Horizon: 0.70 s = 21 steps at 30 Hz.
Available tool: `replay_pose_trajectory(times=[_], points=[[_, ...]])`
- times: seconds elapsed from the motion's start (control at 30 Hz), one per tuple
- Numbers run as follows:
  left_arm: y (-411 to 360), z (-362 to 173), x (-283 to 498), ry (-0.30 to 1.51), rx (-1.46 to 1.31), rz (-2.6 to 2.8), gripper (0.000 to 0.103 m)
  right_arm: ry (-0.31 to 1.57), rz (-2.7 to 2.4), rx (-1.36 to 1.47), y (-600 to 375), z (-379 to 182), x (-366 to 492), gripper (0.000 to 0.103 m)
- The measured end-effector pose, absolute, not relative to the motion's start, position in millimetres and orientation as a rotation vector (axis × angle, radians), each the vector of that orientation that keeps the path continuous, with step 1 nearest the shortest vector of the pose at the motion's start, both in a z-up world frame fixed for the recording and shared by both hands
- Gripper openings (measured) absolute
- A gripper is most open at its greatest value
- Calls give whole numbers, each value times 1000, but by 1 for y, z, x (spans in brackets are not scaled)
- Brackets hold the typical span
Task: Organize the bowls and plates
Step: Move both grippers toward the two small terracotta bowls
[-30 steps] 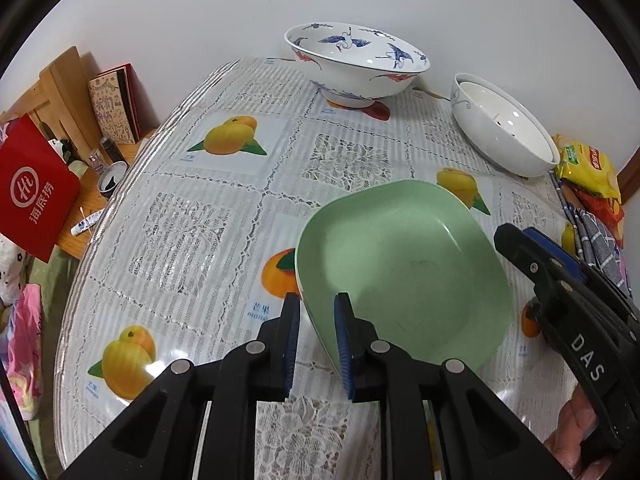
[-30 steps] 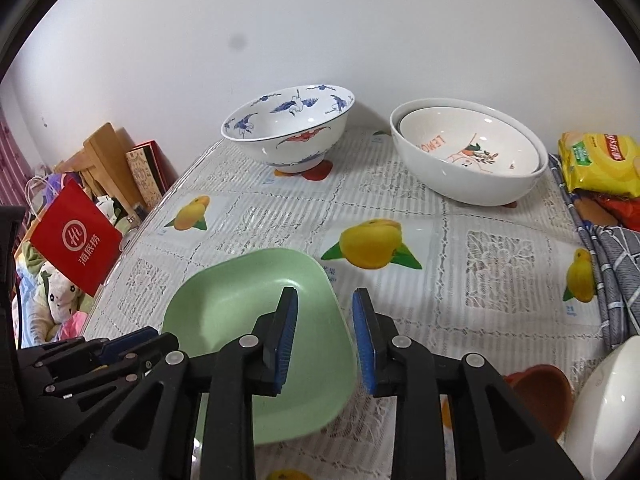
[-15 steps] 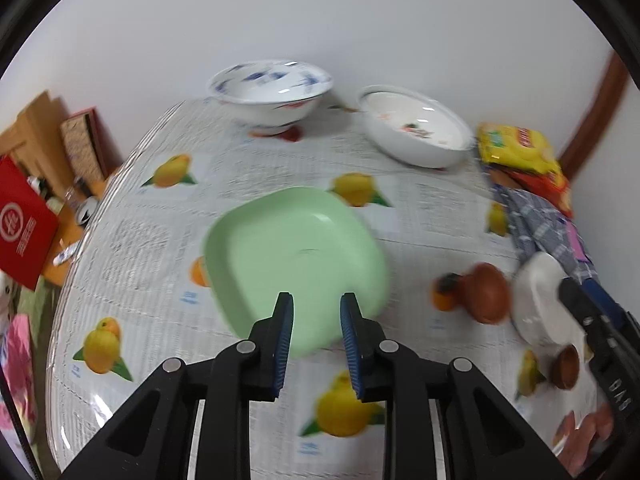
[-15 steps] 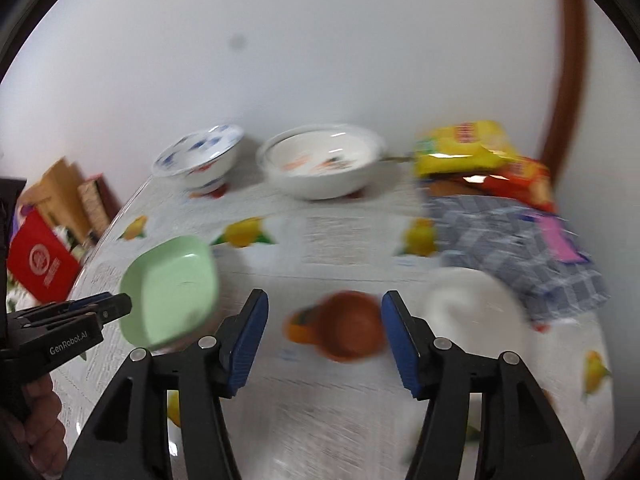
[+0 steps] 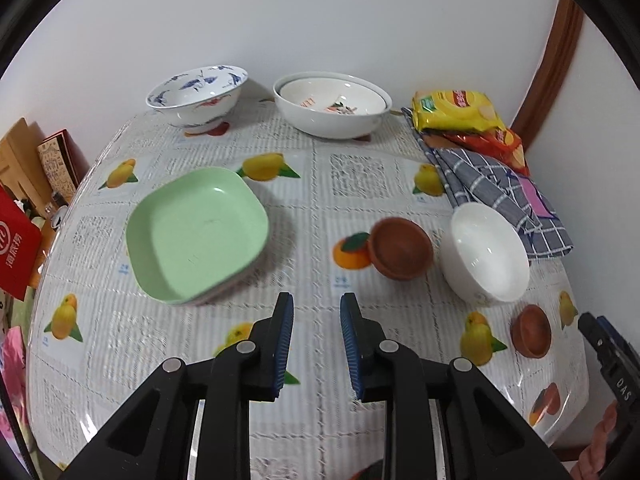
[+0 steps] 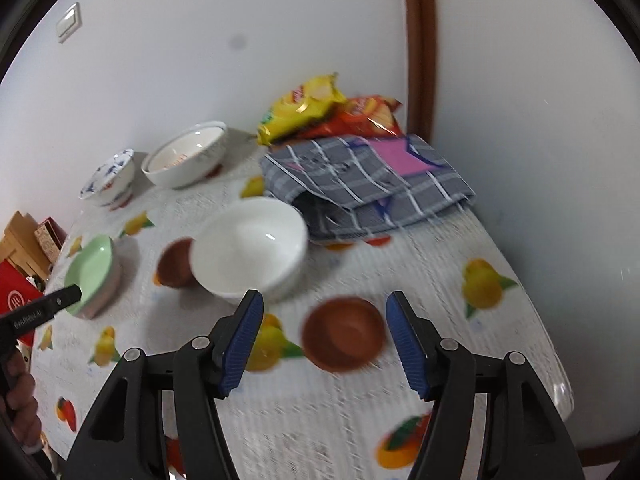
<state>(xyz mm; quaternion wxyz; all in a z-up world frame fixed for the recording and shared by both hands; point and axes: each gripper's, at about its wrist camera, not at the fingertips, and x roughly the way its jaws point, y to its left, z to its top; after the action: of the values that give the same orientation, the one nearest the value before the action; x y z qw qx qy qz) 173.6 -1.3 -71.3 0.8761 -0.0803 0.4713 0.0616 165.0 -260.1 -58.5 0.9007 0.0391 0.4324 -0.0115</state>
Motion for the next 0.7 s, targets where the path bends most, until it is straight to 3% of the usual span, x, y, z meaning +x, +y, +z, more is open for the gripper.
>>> replay_pose_trajectory(times=[0.7], points=[[-29, -91, 165, 1019, -133, 104, 23, 955, -23, 138, -296, -111, 141, 63]])
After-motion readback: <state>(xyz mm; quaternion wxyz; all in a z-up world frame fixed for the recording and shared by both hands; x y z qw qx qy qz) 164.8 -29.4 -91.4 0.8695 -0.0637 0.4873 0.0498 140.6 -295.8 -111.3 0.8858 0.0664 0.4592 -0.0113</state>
